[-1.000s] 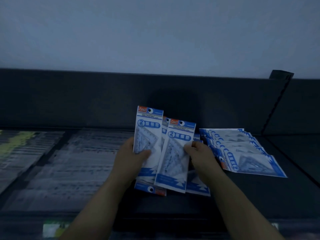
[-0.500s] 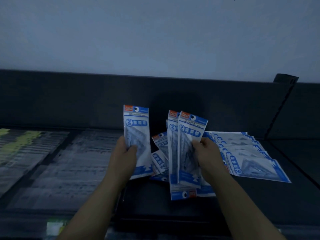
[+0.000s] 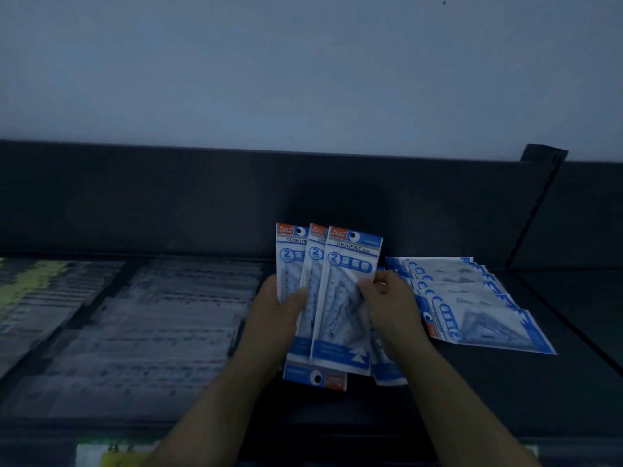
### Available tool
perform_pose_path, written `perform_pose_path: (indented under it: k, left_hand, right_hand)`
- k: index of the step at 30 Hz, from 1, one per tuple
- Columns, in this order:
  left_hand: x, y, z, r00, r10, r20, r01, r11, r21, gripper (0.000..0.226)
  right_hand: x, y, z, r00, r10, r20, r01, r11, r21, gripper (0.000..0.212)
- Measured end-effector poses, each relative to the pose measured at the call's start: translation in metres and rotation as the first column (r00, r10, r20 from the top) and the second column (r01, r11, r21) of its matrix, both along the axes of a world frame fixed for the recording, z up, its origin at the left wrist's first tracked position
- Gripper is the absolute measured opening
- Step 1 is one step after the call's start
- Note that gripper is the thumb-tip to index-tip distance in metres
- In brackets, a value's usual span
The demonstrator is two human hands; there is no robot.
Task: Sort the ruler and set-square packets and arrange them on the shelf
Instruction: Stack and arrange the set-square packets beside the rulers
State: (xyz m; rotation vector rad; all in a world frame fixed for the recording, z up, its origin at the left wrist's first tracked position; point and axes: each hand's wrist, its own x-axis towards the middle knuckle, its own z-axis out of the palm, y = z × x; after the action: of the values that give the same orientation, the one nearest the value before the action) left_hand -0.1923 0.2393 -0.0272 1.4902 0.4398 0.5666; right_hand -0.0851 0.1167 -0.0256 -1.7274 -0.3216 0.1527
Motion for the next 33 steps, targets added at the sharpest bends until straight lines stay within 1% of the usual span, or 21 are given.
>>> perform_pose_path:
  k: [2, 4, 5, 6, 8, 10, 11, 12, 13, 14, 16, 18, 19, 21, 22, 23, 24, 26, 29, 31, 33]
  left_hand:
    - [0.001, -0.004, 0.002, 0.999, -0.026, 0.020, 0.027, 0.997, -0.071, 0.013]
    - [0.003, -0.008, 0.004, 0.993, -0.109, 0.035, 0.113, 0.979, -0.169, 0.020]
    - [0.004, -0.008, 0.004, 0.988, -0.150, 0.027, 0.152, 0.973, -0.173, 0.024]
    - [0.005, -0.008, 0.005, 0.984, -0.179, 0.002, 0.178, 0.976, -0.126, 0.028]
    - [0.007, -0.005, 0.004, 0.982, -0.183, -0.051, 0.183, 0.983, -0.005, 0.038]
    - [0.007, 0.002, 0.003, 0.992, -0.100, -0.081, 0.102, 0.994, 0.024, 0.043]
    - [0.007, 0.007, 0.003, 0.995, -0.055, -0.087, 0.056, 0.998, 0.007, 0.043]
    - [0.006, 0.013, 0.001, 0.996, -0.023, -0.083, 0.020, 0.999, -0.032, 0.039]
    - [0.005, 0.018, 0.001, 0.998, -0.013, -0.069, 0.007, 0.996, -0.084, 0.034]
    - [0.004, 0.022, -0.001, 0.998, -0.013, -0.064, 0.005, 0.992, -0.126, 0.029]
    - [0.003, 0.026, -0.003, 0.997, -0.028, -0.079, 0.014, 0.984, -0.175, 0.023]
    - [0.003, 0.028, -0.007, 0.994, -0.044, -0.101, 0.021, 0.976, -0.215, 0.020]
    - [0.003, 0.028, -0.007, 0.993, -0.051, -0.105, 0.025, 0.971, -0.240, 0.021]
    - [0.004, 0.027, -0.007, 0.993, -0.068, -0.092, 0.038, 0.957, -0.288, 0.026]
    - [0.005, 0.026, -0.007, 0.994, -0.069, -0.087, 0.039, 0.951, -0.307, 0.026]
    - [0.006, 0.024, -0.006, 0.995, -0.070, -0.076, 0.042, 0.946, -0.322, 0.024]
    - [0.008, 0.022, -0.006, 0.996, -0.062, -0.062, 0.038, 0.941, -0.337, 0.022]
    - [0.012, 0.018, -0.005, 0.999, -0.013, -0.035, -0.001, 0.931, -0.365, 0.025]
    - [0.016, 0.014, 0.000, 0.997, 0.074, 0.023, -0.057, 0.901, -0.430, 0.029]
    - [0.018, 0.014, 0.004, 0.993, 0.107, 0.046, -0.075, 0.891, -0.447, 0.029]
    - [0.017, 0.015, 0.008, 0.989, 0.135, 0.062, -0.092, 0.883, -0.460, 0.023]
  right_hand:
    - [-0.003, 0.003, 0.001, 0.999, -0.026, 0.038, 0.027, 1.000, -0.013, 0.013]
    - [-0.008, 0.006, 0.002, 0.997, -0.028, 0.068, 0.029, 0.999, -0.018, 0.011]
    - [-0.011, 0.007, 0.002, 0.997, -0.004, 0.074, 0.006, 1.000, -0.024, 0.010]
    - [-0.012, 0.008, 0.003, 0.997, 0.030, 0.067, -0.028, 0.999, -0.033, 0.008]
    - [-0.008, 0.003, 0.003, 0.995, 0.094, 0.027, -0.093, 0.995, -0.036, 0.005]
    - [0.005, -0.010, 0.004, 0.996, 0.087, 0.027, -0.086, 0.995, -0.043, 0.009]
    - [0.013, -0.019, 0.004, 0.996, 0.055, 0.072, -0.046, 0.992, -0.117, 0.014]
    - [0.019, -0.029, 0.002, 0.992, 0.028, 0.122, 0.002, 0.972, -0.237, 0.021]
    - [0.023, -0.037, -0.002, 0.987, 0.028, 0.158, 0.029, 0.937, -0.349, 0.030]
    - [0.023, -0.043, -0.005, 0.986, 0.056, 0.158, 0.019, 0.899, -0.438, 0.039]
    - [0.019, -0.047, -0.012, 0.986, 0.141, 0.094, -0.067, 0.835, -0.547, 0.059]
    - [0.013, -0.045, -0.014, 0.978, 0.187, 0.088, -0.098, 0.796, -0.598, 0.072]
    - [0.010, -0.044, -0.013, 0.975, 0.180, 0.126, -0.075, 0.813, -0.577, 0.071]
    - [0.003, -0.041, -0.007, 0.967, 0.127, 0.219, -0.007, 0.878, -0.478, 0.059]
    - [-0.001, -0.039, -0.003, 0.960, 0.121, 0.254, 0.004, 0.895, -0.445, 0.052]
    - [-0.004, -0.037, -0.001, 0.957, 0.147, 0.251, -0.025, 0.902, -0.432, 0.047]
    - [-0.007, -0.035, 0.002, 0.961, 0.193, 0.200, -0.094, 0.904, -0.418, 0.043]
    - [-0.013, -0.031, 0.007, 0.954, 0.297, 0.030, -0.269, 0.898, -0.349, 0.039]
    - [-0.019, -0.027, 0.013, 0.898, 0.417, -0.139, -0.439, 0.858, -0.266, 0.037]
    - [-0.021, -0.026, 0.015, 0.877, 0.443, -0.188, -0.475, 0.859, -0.192, 0.028]
    - [-0.018, -0.029, 0.016, 0.882, 0.443, -0.159, -0.468, 0.862, -0.197, 0.013]
